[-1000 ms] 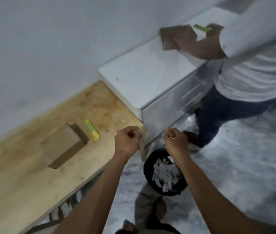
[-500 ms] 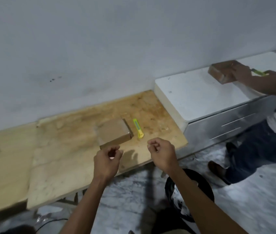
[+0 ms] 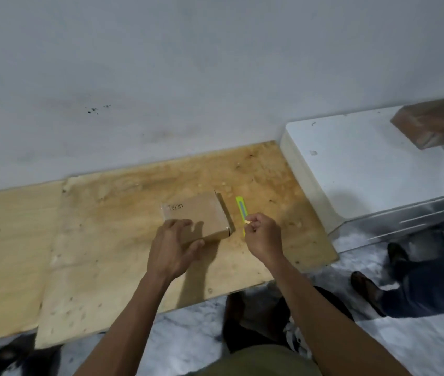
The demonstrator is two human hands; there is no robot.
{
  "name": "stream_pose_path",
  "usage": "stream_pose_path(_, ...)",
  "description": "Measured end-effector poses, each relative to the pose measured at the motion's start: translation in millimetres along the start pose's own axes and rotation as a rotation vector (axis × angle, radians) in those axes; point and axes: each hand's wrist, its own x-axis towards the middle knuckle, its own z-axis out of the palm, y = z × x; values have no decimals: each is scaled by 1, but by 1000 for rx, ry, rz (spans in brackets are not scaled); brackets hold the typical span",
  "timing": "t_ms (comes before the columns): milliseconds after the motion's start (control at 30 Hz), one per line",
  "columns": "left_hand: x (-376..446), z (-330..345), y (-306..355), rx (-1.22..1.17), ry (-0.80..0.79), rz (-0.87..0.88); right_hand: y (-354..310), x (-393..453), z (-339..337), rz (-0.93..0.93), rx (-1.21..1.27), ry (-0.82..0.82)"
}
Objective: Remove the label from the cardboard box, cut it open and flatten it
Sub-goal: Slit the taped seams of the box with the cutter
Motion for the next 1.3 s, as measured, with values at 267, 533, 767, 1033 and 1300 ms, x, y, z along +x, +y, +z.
stream_pose_path(267,81,16,-5,255,-290,-70,14,63,21,161,-77,-41)
stream_pose_path(533,100,32,-15,192,-434,-120,24,86,43,137,-232,11)
stream_pose_path(767,98,36,-21,206,-418,-108,25,89,51,221,-227,-35)
stream_pose_path(1033,99,33,-27,160,-421,-61,14,69,38,321,380,-132)
stream_pose_path(1300,101,34,-35,149,-431,-25,0,56,37,264,492,-274)
